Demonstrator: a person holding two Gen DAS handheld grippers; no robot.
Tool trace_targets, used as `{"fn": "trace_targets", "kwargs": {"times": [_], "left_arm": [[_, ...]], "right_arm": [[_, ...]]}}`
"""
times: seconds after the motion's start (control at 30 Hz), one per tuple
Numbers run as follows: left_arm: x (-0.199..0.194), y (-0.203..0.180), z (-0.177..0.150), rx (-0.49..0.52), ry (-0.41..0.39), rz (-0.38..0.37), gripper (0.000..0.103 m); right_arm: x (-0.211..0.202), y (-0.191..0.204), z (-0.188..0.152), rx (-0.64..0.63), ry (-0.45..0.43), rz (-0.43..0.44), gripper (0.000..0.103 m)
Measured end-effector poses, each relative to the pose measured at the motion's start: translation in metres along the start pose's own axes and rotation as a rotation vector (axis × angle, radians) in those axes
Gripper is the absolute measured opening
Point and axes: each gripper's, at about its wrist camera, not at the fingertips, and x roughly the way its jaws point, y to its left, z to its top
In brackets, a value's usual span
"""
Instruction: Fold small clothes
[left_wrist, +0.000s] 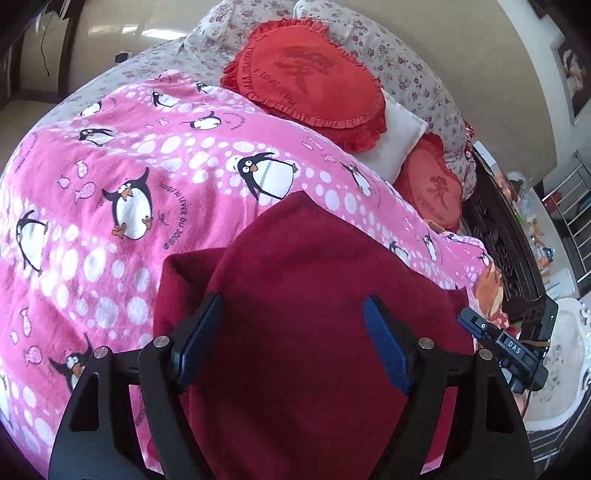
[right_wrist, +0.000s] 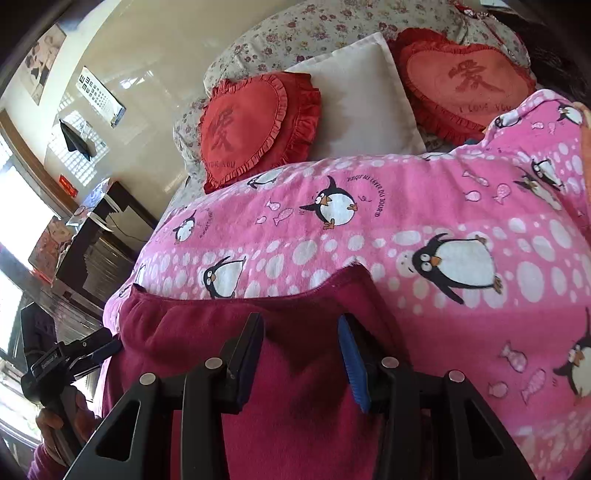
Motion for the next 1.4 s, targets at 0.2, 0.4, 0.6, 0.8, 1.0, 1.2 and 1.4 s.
{"fn": "trace_targets", "kwargs": {"times": [0.2, 0.4, 0.6, 0.8, 1.0, 1.2, 1.4], "left_arm": [[-0.057, 0.019, -0.042, 0.070, -0.028, 0.019, 0.079], [-0.068, 0.038, -0.087, 0.098, 0.052, 0.016, 0.079], [-0.063, 0.043, -0.114, 0.055, 0.101, 0.000, 0.079], [-0.065, 0.029, -0.118, 0.108, 0.098, 0.016, 0.079], [-0.068, 0.022, -0.123, 0.192, 0.100, 0.048, 0.079], [-0.054, 0.026, -0.124, 0.247, 0.111, 0.068, 0.079], [-0.032, 0.021, -0.119, 0.388, 0.180, 0.062, 0.048]], "right_arm": [[-0.072, -0.002, -0.066, -0.033, 0.012, 0.030, 0.044], [-0.082, -0.004, -0.125, -0.026, 0.079, 0.025, 0.045], [-0.067, 0.002, -0.155, -0.016, 0.113, 0.029, 0.045], [-0.067, 0.030, -0.153, -0.195, 0.100, -0.060, 0.006], [-0.082, 0.016, -0.147, -0.216, 0.109, -0.144, 0.006], [-0.075, 0.019, -0.149, -0.223, 0.140, -0.166, 0.006], [-0.076, 0.023, -0.145, -0.225, 0.153, -0.171, 0.006]]}}
